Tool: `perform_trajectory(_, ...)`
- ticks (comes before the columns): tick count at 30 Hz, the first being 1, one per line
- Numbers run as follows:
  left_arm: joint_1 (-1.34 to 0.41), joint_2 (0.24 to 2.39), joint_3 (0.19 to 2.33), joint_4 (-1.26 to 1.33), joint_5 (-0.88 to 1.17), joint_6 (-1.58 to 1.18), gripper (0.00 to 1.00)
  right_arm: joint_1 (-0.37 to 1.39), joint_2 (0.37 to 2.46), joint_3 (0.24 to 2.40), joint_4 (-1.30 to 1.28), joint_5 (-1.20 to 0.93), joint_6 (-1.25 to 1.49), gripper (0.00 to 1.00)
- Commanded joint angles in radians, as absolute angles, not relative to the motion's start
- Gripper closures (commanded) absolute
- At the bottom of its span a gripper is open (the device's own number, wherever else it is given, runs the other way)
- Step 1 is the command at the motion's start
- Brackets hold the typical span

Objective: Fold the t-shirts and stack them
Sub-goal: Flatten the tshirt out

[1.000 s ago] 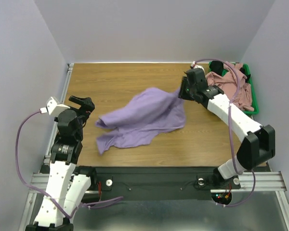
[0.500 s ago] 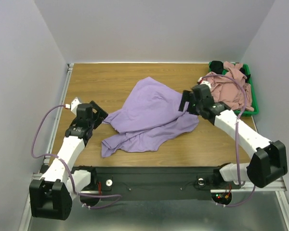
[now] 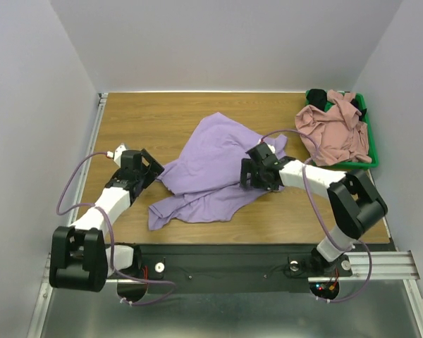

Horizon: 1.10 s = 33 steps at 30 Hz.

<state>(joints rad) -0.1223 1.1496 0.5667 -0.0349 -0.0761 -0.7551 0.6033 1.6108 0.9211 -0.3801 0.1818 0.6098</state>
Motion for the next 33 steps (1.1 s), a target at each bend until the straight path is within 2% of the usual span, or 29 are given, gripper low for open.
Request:
perform_trajectory(1,-0.120,1.222,0.600,0.028,-0.084,-0.724,0.02,0.505,1.704,1.031,-0.324,0.259,0.620,0.00)
perform_trajectory(6,-0.120,1.285,0.612,0.040,-0.109,-0.726,0.05,0.391,1.839,1.166,-0.322,0.282,0.501,0.00)
perform_trajectory(10,-0.120,1.324,0.620,0.060,-0.083,-0.724,0.13,0.344,1.931,1.348,-0.330,0.287,0.394,0.00)
perform_trajectory(13,-0.120,1.330,0.601,0.106,-0.012,-0.724,0.19,0.345,1.911,1.413,-0.341,0.253,0.338,0.00)
perform_trajectory(18,-0.133,1.316,0.574,0.149,0.057,-0.739,0.21,0.368,1.764,1.373,-0.342,0.202,0.322,0.00)
perform_trajectory(24,-0.158,1.364,0.600,0.180,0.083,-0.710,0.21,0.546,1.537,1.194,-0.342,0.209,0.376,0.00)
perform_trajectory(26,-0.161,1.414,0.614,0.178,0.086,-0.712,0.25,0.633,1.461,1.114,-0.341,0.206,0.419,0.00)
perform_trajectory(30,-0.182,1.469,0.629,0.190,0.112,-0.706,0.40,0.831,1.413,1.057,-0.342,0.274,0.494,0.00)
perform_trajectory(33,-0.199,1.491,0.629,0.199,0.113,-0.706,0.63,0.991,1.459,1.066,-0.342,0.287,0.518,0.00)
